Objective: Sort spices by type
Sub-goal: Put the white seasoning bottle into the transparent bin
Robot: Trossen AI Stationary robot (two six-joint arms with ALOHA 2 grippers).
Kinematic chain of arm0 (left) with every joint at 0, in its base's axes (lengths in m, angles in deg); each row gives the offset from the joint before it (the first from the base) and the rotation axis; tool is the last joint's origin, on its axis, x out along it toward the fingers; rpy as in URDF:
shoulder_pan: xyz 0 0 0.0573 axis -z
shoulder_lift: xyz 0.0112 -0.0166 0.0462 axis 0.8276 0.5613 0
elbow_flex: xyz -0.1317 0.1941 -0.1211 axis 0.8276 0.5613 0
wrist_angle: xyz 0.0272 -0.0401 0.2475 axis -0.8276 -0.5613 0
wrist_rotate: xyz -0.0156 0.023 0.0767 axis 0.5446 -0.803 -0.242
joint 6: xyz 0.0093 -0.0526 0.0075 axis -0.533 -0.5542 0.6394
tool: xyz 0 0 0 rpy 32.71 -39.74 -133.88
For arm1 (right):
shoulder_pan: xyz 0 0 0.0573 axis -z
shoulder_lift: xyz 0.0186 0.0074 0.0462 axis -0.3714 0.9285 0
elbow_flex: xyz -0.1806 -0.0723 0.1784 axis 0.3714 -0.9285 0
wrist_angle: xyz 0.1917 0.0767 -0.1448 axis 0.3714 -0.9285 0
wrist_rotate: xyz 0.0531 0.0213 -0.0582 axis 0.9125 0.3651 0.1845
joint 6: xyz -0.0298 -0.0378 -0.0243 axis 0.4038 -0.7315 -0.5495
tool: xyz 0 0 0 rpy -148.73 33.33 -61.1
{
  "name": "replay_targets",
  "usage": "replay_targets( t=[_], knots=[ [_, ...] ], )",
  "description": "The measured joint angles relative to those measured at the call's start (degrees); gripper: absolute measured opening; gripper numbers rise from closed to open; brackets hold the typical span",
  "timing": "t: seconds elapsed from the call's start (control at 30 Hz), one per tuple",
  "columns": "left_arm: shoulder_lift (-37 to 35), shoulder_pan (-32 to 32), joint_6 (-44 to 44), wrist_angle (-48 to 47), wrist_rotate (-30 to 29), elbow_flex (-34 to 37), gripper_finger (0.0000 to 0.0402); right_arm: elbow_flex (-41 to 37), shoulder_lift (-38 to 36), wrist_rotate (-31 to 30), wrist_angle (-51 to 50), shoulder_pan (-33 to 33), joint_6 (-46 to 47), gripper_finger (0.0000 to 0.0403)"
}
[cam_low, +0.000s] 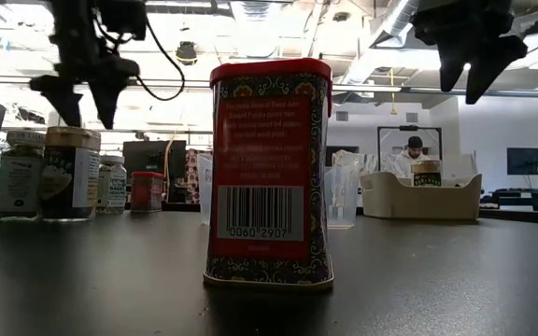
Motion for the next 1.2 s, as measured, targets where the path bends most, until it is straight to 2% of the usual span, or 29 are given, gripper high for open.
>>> replay_targets(
  t=[0.17,0.43,0.67,0.93,1.2],
  knots=[
    [7.7,-8.3,7.9,-0.2,0.0,-6.8,0.0327,0.0,0.0,0.0,1.2,1.7,-4.4,0.0317],
    [17.5,-15.3,15.7,-2.8,0.0,-16.7,0.0327,0.0,0.0,0.0,1.3,2.8,-7.1,0.0317],
    [21.7,-18.0,19.6,-3.3,0.4,-17.4,0.0327,0.0,0.0,0.0,2.1,2.8,-7.2,0.0317],
    [21.7,-17.9,15.0,-4.1,0.8,-17.4,0.0327,0.0,0.0,0.0,3.7,3.2,-12.0,0.0317],
    [21.7,-18.4,16.3,-3.9,0.7,-17.4,0.0336,0.0,0.0,0.1,3.8,3.2,-14.2,0.0317]
  ],
)
